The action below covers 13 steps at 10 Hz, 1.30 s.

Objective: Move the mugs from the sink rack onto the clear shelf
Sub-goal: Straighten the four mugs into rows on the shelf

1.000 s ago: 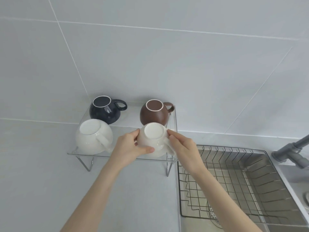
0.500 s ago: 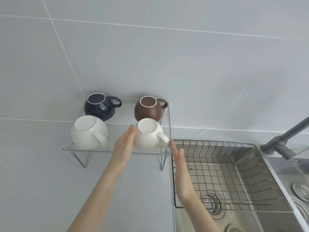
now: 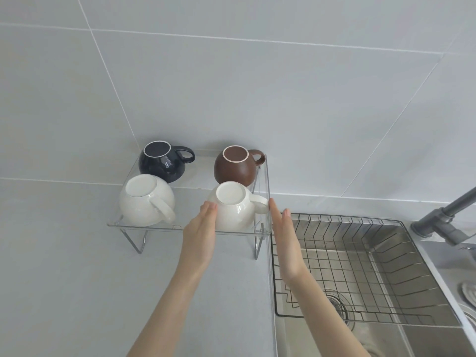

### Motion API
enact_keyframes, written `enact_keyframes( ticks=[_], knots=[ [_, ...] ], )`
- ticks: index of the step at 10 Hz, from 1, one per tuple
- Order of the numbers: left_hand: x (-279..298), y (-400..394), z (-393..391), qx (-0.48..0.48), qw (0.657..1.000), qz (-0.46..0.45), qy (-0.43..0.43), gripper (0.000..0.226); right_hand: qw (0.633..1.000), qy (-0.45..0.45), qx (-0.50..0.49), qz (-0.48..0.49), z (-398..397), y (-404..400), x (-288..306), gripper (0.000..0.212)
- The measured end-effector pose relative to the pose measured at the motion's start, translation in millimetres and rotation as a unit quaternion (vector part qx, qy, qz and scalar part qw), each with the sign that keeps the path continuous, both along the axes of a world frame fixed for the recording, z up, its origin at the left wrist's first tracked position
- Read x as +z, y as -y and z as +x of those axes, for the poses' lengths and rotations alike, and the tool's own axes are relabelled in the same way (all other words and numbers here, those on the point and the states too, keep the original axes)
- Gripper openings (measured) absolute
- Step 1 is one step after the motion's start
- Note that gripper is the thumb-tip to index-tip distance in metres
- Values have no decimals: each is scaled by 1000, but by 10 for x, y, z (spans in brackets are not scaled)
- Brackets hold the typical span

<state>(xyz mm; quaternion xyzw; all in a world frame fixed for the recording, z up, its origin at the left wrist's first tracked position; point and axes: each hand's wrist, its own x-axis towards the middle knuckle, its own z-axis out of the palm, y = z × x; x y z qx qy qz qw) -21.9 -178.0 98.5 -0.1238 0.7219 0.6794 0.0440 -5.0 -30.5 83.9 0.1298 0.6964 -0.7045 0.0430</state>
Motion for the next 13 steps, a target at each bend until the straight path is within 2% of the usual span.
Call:
enact_keyframes(
  ticks=[1, 2, 3, 5, 6, 10, 11, 12, 13],
  knots=[
    [28, 19, -1, 10, 1000, -7, 7, 36, 1000, -5, -2, -2, -28, -29, -42, 53],
    [127, 87, -155, 63, 997, -31, -12, 25, 999, -32, -11, -29, -184, -105, 22, 51],
    [195, 148, -454, 35, 999, -22, 8, 46, 999, -48, -14, -22, -566, -195, 164, 52],
    [254, 46, -864, -72, 996, 19, 46, 61, 999, -35, 32, 22, -1236, -158, 347, 54],
    [162, 22, -911, -108, 992, 27, 57, 79, 997, -43, 50, 38, -1268, -138, 357, 54],
    [183, 84, -1116, -65, 997, -7, 39, 65, 998, -40, 52, 14, -960, -141, 145, 57],
    [191, 82, -1120, -73, 996, -19, 44, 67, 997, -36, 59, 15, -926, -126, 199, 53],
    [282, 115, -1104, -77, 996, -30, 45, 65, 997, -43, 52, 38, -944, -95, 313, 33],
    [504, 302, -1134, -31, 995, -89, 28, 63, 995, -74, 36, 60, -1032, 15, 469, 46]
  ],
)
